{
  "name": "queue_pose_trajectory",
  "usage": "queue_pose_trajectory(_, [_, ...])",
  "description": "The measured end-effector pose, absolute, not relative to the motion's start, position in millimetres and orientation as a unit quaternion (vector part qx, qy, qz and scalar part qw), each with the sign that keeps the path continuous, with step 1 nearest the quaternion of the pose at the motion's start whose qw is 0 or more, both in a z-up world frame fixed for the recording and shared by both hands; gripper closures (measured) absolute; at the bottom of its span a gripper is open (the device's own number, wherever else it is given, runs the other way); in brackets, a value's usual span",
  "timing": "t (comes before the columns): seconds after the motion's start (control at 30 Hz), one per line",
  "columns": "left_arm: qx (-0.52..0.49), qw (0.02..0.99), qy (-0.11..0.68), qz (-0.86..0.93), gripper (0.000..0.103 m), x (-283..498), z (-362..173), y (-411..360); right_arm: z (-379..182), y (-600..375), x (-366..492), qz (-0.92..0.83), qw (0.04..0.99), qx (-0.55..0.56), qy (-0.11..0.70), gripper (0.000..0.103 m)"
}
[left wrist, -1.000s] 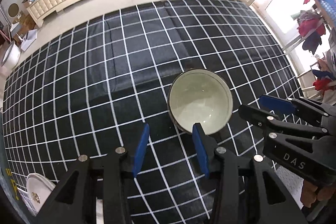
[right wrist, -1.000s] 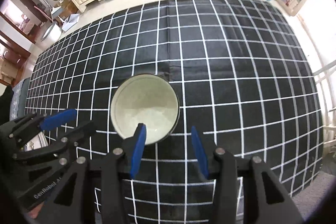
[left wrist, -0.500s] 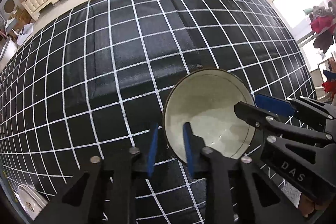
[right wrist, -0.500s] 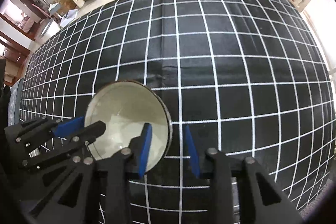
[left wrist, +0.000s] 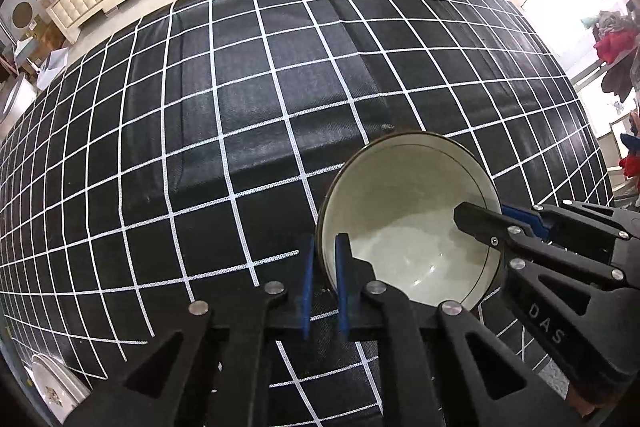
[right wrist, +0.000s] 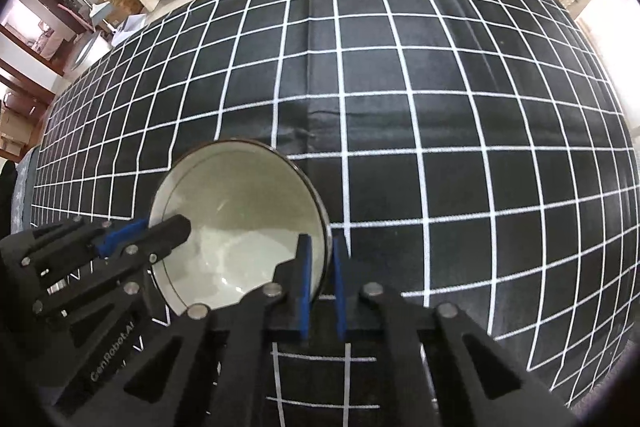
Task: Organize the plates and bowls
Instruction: 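Grasp the rim of the floral-pattern bowl with both grippers, then lift the floral-pattern bowl with both grippers and carry it toward the stack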
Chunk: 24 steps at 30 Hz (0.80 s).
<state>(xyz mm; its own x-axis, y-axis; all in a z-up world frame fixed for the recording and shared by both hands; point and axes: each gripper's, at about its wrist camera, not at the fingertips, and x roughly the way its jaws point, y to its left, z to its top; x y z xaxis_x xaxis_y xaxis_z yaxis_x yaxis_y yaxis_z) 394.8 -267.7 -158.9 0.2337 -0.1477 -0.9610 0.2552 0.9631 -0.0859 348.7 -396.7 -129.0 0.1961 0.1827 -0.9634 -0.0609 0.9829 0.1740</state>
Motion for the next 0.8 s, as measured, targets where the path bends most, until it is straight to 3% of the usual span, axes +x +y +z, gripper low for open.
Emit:
queue_pose_trajectory(0.47, [0.033,0.787,0.601,-0.139,0.097,350,-128,-248,-88,-376,309,0.077,0.779,0.041,0.621,0.093])
queue_pose_trajectory(0.8, [0.008,0.805,0.580,-0.124,0.097,304,-83,-186,-45,-322,273,0.096,0.792,0.013,0.602,0.094])
